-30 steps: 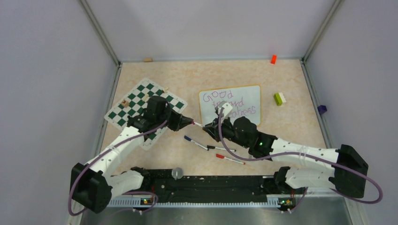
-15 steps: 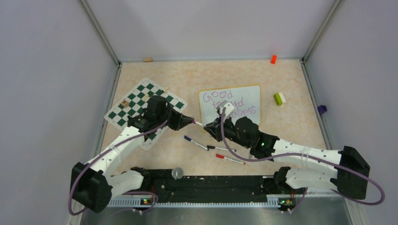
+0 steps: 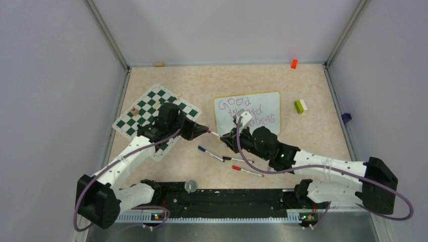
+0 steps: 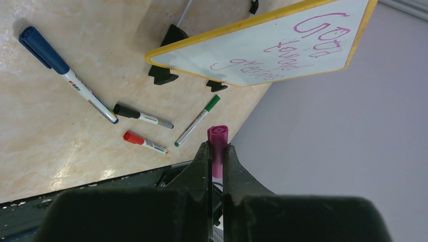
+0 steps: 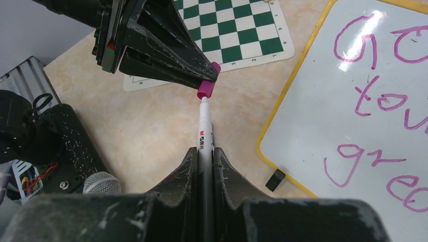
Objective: Write a sentence on the whiteboard
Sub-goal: Insert the whiteboard marker without the cap into the pen cap.
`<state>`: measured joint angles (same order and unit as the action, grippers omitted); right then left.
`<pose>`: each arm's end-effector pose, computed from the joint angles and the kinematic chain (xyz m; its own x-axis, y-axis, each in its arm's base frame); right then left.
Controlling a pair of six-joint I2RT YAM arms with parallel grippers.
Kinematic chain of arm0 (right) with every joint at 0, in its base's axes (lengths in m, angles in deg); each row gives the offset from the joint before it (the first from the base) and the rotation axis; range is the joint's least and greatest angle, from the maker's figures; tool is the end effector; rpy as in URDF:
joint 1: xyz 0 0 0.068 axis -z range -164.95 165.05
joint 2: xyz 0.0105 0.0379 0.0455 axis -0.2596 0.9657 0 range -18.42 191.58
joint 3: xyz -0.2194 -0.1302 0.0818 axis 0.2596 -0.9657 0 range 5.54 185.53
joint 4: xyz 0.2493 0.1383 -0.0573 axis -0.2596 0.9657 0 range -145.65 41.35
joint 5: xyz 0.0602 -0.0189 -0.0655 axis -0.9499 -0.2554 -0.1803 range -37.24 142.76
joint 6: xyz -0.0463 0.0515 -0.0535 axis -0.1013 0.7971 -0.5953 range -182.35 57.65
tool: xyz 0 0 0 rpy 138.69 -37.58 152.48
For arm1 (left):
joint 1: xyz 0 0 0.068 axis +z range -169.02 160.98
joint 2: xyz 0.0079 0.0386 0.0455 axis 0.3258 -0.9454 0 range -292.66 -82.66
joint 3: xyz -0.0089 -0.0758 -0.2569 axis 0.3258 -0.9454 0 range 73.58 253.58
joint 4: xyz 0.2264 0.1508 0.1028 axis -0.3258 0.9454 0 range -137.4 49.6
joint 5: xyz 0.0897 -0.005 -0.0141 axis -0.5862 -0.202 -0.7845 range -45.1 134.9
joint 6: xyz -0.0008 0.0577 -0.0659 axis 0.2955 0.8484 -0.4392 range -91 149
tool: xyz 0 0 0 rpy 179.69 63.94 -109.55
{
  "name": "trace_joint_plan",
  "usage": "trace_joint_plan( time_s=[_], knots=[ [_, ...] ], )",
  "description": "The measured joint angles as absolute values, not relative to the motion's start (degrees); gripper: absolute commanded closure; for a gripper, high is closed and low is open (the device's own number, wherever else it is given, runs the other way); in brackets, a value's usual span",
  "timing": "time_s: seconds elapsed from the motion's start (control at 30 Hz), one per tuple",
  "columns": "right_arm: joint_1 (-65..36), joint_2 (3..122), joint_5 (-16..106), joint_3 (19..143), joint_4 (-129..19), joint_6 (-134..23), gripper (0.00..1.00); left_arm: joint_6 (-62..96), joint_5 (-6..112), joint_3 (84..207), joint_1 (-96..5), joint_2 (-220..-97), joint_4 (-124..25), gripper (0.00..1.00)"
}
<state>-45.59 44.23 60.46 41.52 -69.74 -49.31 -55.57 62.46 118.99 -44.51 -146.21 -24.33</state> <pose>0.1669 0.2755 0.2404 -0.2843 -0.0496 -0.9574 -0.7548 0.6273 0.1917 0.2581 -0.1490 0.2189 -0.6688 -0.7325 0.1268 -0.5338 0.3544 -0.7678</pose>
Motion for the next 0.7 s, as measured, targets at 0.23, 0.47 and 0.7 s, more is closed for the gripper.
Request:
trace_joint_plan(
  time_s=[0.23,0.47,0.7],
  knots=[
    [-45.6,44.2,60.4,41.5,-69.8,-49.3,1.00,-55.6,62.5,119.0,-44.5,-146.2,-24.3,1.00],
    [-45.6,44.6,60.4,41.5,-69.8,-49.3,1.00,-55.6,62.7,119.0,-44.5,-146.2,-24.3,1.00],
    [-45.6,45.8,60.2,41.5,-70.5,-49.3,1.00,-56.0,63.1,119.0,-44.5,-146.2,-24.4,1.00]
  ],
)
